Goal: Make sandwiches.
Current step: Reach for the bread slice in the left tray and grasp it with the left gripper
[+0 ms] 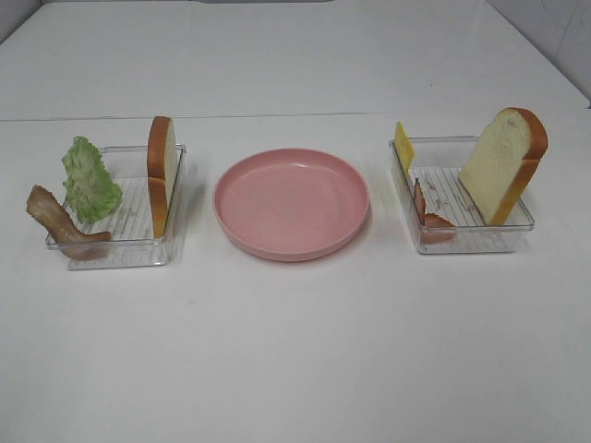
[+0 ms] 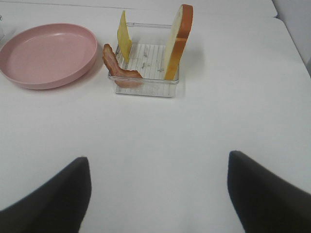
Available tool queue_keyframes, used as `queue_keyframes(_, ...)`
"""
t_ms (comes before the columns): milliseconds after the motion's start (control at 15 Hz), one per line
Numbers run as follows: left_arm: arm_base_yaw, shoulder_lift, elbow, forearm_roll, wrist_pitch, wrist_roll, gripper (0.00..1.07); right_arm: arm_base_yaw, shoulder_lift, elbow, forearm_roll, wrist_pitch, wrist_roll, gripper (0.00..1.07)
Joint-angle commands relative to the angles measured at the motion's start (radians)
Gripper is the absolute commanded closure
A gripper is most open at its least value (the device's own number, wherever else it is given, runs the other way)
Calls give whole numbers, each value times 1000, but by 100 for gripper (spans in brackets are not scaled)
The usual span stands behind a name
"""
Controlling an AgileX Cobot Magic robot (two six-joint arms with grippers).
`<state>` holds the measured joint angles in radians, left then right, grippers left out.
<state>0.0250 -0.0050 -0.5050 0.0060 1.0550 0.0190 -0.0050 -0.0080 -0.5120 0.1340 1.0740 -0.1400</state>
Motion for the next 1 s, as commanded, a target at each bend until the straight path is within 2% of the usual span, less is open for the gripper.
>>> queue_keyframes(67,2,-23,6,-6,-9,1,29,-6,-12,4,3,-12,1,33)
queue_keyframes(1000,2,-23,6,-6,-9,1,29,-6,-12,4,3,-12,1,33)
